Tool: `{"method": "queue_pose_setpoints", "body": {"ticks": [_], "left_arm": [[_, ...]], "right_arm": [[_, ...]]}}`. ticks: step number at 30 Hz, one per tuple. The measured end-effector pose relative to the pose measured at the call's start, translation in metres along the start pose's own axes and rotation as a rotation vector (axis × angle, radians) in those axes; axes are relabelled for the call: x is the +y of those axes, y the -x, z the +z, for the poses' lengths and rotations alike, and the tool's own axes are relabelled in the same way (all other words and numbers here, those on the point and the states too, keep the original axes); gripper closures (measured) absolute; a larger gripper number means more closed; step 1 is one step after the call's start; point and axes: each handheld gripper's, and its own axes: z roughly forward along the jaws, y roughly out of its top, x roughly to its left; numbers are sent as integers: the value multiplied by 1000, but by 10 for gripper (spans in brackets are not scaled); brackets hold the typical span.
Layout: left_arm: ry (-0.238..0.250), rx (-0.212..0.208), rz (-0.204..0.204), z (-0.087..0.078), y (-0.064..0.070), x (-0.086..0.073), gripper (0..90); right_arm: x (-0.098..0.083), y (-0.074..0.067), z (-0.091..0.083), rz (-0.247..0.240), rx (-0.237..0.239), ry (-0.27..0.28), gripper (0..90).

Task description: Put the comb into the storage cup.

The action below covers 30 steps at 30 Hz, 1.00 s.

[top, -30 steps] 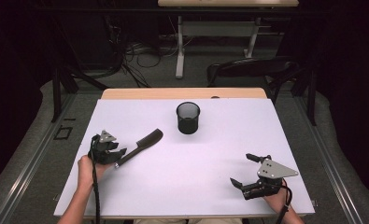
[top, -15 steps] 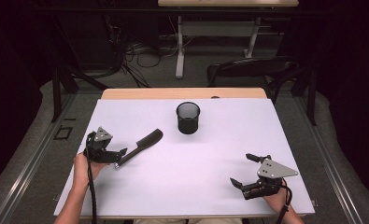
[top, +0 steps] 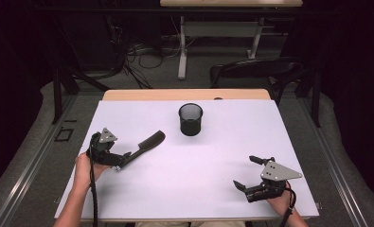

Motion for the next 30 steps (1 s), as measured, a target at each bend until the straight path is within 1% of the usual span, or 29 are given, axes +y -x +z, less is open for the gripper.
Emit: {"method": "queue_pose_setpoints", "body": {"ticks": [6,8,9,10,11,13,15,17,19,20,21,22,23,25,27,30], "left_arm": [[-5,-8,11,-1,3,7,23],[-11,-10,25,-2,5,10,11],[-11,-10,25,-2,5,10,6],[-13,-13,32,-2,7,13,2],[-12,-11,31,-2,8,13,2],[-19,-19,37,-2,8,15,0],[-19,-16,39,-2,8,16,0],[-32,-23,44,-2,8,18,0],[-51,-25,58,-1,9,20,0],[-65,-25,69,1,9,20,0],[-97,-24,88,3,11,22,0],[-97,-24,88,3,11,22,0],[-107,-23,97,4,12,23,0],[-131,-39,105,6,12,26,0],[-140,-32,112,7,12,29,0],[-161,-39,123,10,12,33,0]], "right_arm": [[0,0,1,0,1,0,2],[0,0,1,0,1,0,2],[0,0,1,2,0,-1,2],[0,0,1,3,1,-1,2],[0,0,1,5,0,-4,2],[0,0,1,4,0,-6,2],[0,0,1,4,0,-5,2],[0,0,1,4,0,-6,2],[-1,0,1,6,1,-7,2],[-1,0,1,6,1,-7,2],[-1,0,2,9,1,-9,2],[-1,0,2,9,1,-9,2],[-1,0,2,6,0,-10,2],[-1,0,2,9,2,-10,2],[-1,0,2,6,2,-10,2],[-1,0,2,6,1,-9,2]]}}
